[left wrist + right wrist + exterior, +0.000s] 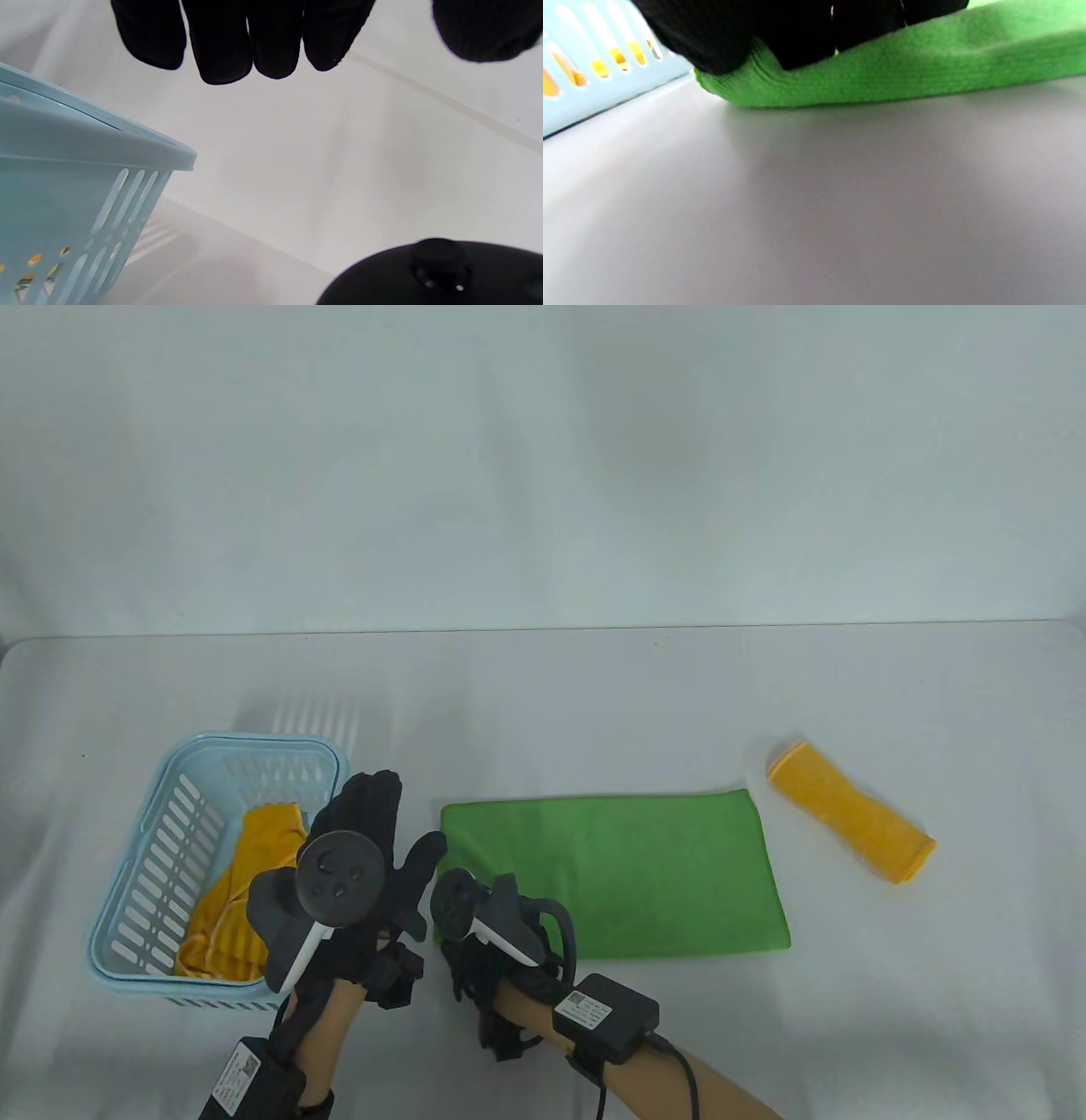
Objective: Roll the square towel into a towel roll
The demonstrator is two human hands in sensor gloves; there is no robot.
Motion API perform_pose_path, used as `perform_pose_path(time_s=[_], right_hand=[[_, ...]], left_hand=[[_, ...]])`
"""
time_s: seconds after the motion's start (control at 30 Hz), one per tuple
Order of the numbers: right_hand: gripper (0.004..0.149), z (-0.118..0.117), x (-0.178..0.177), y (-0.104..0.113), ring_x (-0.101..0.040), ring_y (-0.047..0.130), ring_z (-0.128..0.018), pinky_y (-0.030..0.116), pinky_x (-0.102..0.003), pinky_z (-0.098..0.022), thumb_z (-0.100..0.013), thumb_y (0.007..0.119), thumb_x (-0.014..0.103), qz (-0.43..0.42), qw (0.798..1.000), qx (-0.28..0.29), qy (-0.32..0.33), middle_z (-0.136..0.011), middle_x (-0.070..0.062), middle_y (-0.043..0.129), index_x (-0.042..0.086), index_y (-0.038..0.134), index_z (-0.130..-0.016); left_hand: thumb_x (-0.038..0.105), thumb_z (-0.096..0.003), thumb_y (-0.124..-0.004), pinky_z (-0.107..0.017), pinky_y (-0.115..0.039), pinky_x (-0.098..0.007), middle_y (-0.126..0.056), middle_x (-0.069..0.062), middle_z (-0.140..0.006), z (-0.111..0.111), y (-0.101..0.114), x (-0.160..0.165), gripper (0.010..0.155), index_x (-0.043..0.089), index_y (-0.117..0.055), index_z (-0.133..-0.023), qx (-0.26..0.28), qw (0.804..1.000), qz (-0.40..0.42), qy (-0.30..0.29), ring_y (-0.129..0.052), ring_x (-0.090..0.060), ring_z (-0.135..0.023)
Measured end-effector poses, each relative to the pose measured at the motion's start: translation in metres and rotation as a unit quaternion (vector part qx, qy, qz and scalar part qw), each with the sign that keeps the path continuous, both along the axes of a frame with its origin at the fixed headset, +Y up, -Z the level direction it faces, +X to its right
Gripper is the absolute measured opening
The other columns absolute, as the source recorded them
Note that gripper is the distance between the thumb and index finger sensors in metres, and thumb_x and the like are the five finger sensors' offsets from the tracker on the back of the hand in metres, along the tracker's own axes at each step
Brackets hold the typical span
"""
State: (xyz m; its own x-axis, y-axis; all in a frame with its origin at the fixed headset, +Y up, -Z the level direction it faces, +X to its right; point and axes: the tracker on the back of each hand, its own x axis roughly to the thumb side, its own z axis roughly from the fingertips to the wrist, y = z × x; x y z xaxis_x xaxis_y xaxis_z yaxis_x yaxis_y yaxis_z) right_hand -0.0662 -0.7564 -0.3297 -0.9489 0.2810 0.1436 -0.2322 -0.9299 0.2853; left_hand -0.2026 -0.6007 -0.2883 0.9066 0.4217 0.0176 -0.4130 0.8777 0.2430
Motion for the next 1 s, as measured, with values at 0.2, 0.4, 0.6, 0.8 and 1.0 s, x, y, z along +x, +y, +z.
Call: perform_pose_path(time_s=[0.2,0.4,0.6,0.8,1.0], right_hand=[[0.039,-0.001,0.016,0.022,-0.026,0.08,-0.082,0.064,-0.053,-0.065,-0.037,0.078,0.041,-0.051,0.998,-0.024,-0.017,-0.087,0.007,0.08,0.039,0.076,-0.075],[0.038,0.0,0.04,0.049,-0.029,0.084,-0.08,0.067,-0.054,-0.063,-0.038,0.076,0.037,-0.098,0.993,-0.064,-0.029,-0.087,0.004,0.083,0.04,0.074,-0.076],[0.038,-0.002,0.064,0.081,-0.026,0.092,-0.062,0.071,-0.052,-0.058,-0.037,0.078,0.032,-0.142,0.988,-0.028,-0.053,-0.068,0.002,0.092,0.037,0.077,-0.075],[0.039,-0.007,0.085,0.111,-0.025,0.094,-0.058,0.073,-0.052,-0.056,-0.035,0.083,0.032,-0.151,0.987,0.008,-0.06,-0.064,0.001,0.094,0.036,0.08,-0.073],[0.039,-0.011,0.099,0.137,-0.024,0.094,-0.057,0.074,-0.052,-0.056,-0.034,0.084,0.033,-0.14,0.987,0.041,-0.06,-0.063,0.002,0.095,0.037,0.082,-0.073]], left_hand=[[0.062,-0.0367,-0.072,-0.072,-0.061,-0.061,-0.058,-0.008,-0.115,0.0,0.001,-0.003,0.083,0.025,-0.054,-0.109,0.001,1.0,0.005,0.002,-0.068,-0.041,-0.104],[0.062,-0.0367,-0.072,-0.072,-0.061,-0.061,-0.058,-0.008,-0.115,0.0,0.001,-0.003,0.083,0.025,-0.054,-0.109,-0.001,1.0,0.008,0.001,-0.069,-0.041,-0.103],[0.062,-0.0368,-0.072,-0.072,-0.061,-0.061,-0.059,-0.008,-0.114,0.0,0.001,-0.003,0.083,0.025,-0.054,-0.109,-0.002,1.0,0.007,0.0,-0.069,-0.04,-0.103],[0.062,-0.0367,-0.072,-0.072,-0.062,-0.061,-0.061,-0.007,-0.114,-0.001,-0.001,-0.002,0.082,0.026,-0.055,-0.109,-0.008,1.0,0.005,-0.009,-0.07,-0.04,-0.103],[0.061,-0.0368,-0.073,-0.072,-0.062,-0.061,-0.063,-0.007,-0.113,-0.003,-0.005,0.002,0.081,0.025,-0.056,-0.108,-0.025,0.999,0.006,-0.027,-0.071,-0.04,-0.103]])
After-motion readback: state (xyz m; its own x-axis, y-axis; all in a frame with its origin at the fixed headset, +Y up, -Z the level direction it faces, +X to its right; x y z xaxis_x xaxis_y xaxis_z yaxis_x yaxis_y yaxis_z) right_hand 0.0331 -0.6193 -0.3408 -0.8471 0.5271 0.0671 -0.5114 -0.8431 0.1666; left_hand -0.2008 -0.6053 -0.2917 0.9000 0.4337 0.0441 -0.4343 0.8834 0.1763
